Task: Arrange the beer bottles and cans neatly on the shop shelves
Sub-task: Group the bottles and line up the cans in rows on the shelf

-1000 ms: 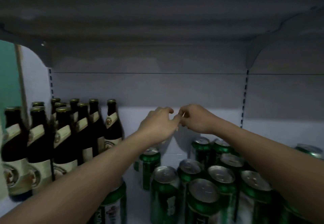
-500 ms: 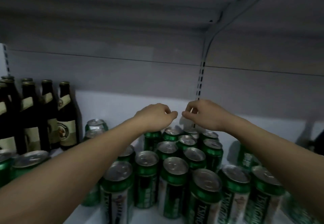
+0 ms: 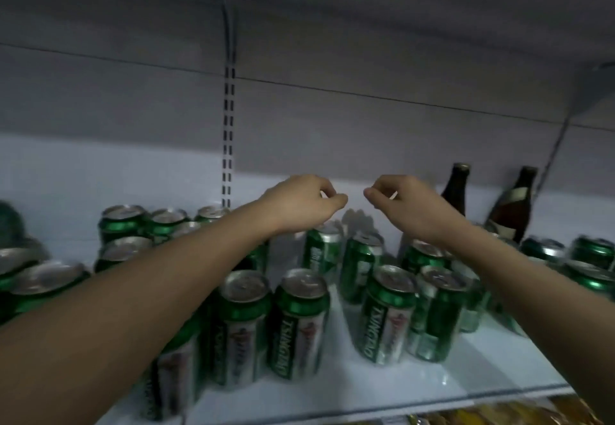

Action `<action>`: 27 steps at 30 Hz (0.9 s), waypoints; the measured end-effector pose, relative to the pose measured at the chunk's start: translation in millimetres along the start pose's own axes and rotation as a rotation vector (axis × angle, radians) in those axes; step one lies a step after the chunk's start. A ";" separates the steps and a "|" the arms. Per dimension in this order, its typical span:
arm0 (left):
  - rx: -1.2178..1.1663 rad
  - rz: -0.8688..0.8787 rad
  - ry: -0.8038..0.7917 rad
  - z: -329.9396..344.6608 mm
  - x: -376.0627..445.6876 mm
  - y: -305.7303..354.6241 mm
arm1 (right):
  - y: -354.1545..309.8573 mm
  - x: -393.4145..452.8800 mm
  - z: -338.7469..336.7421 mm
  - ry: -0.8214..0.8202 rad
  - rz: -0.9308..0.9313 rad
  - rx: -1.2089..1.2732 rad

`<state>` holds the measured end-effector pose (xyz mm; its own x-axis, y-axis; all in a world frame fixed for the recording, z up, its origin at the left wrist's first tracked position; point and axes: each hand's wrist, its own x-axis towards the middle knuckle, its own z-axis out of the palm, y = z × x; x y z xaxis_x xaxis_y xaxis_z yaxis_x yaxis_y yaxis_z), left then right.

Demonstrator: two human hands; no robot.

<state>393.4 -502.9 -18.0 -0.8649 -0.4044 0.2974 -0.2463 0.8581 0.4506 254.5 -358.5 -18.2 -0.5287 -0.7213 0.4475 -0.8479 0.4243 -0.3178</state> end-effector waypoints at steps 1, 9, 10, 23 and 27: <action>-0.007 0.013 -0.016 8.7 4.4 11.7 | 13.5 -5.3 -6.8 0.018 0.013 0.003; -0.183 0.063 -0.075 68.3 57.3 98.9 | 105.2 -36.1 -54.6 0.231 0.181 0.136; -0.222 0.052 -0.074 76.0 65.2 106.9 | 114.6 -37.3 -56.9 0.231 0.210 0.162; -0.495 -0.025 -0.029 139.7 123.2 145.2 | 161.0 -23.0 -31.8 0.075 0.275 0.377; -0.495 -0.023 -0.046 146.3 131.5 137.3 | 161.3 -21.7 -20.3 0.063 0.260 0.276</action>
<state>181.9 -392.0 -40.1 -0.8829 -0.3973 0.2502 -0.0379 0.5914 0.8055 128.4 -263.3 -62.2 -0.7337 -0.5698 0.3702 -0.6470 0.4195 -0.6368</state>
